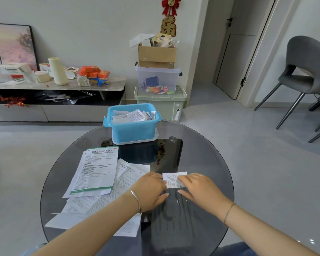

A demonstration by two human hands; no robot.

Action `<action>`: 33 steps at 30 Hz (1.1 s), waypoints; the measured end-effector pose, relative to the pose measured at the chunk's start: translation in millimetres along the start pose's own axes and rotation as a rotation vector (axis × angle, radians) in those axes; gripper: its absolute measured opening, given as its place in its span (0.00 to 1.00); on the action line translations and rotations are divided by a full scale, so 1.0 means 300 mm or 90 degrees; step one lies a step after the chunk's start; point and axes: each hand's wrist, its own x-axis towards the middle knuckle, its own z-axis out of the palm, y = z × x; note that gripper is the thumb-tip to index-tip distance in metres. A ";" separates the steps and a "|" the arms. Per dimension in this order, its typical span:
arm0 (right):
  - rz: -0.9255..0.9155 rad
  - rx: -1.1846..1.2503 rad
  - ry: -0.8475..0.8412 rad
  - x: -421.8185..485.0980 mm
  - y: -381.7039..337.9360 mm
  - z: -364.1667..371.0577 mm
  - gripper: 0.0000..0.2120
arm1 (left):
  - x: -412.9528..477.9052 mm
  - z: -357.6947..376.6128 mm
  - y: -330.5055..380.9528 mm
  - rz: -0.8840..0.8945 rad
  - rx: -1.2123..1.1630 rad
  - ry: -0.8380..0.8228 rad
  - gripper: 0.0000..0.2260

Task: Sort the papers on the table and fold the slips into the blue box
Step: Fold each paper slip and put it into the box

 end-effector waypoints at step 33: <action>0.458 0.562 -0.023 -0.068 0.030 -0.008 0.01 | 0.095 0.023 0.018 -0.132 -0.310 0.115 0.11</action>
